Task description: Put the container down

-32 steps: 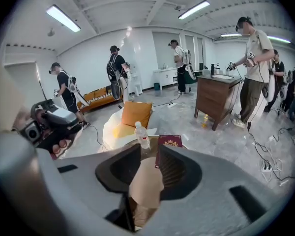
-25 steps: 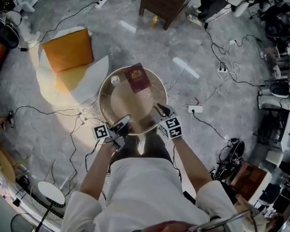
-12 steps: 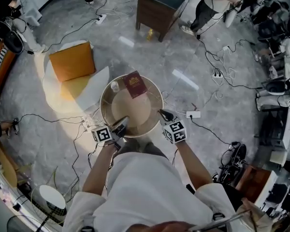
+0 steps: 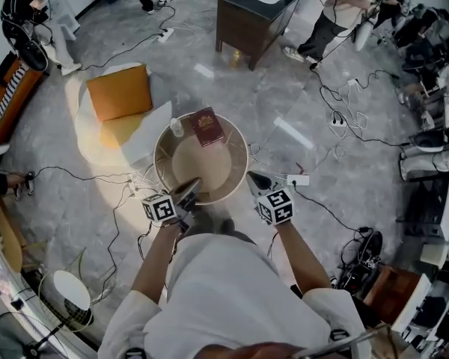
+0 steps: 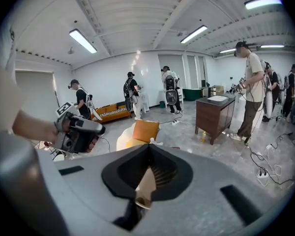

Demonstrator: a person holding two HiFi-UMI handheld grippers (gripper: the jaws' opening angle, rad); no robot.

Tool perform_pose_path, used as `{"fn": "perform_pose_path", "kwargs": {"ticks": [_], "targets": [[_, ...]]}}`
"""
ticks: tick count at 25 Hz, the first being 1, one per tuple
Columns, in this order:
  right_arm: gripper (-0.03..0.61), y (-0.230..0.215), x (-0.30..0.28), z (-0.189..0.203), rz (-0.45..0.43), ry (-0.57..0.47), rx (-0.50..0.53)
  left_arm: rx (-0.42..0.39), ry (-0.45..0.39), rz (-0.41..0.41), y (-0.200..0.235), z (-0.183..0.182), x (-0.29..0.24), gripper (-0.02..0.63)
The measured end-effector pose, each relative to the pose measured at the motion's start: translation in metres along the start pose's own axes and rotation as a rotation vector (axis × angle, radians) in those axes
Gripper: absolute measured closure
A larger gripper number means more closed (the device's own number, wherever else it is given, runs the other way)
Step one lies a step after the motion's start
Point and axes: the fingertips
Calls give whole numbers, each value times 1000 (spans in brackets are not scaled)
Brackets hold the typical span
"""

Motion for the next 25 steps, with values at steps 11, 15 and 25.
{"fn": "perform_pose_path", "kwargs": {"ticks": [11,15,25], "targets": [[583,13,54,26,-35,-55,73,-243,-42,-142,-54,33,8,589],[583,21,61,29,-37,-61,80,-269,-41,-173,-65,41,22,589],[583,46,73,21,5,-82,75,-289,-70,-165,-79,44,62,589]]}}
Point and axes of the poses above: the fingertips, and each gripper's own axes: x backward along the fingers, y to its left, z out of its underside, and after that the axes turned 10 degrees about y, right-handed
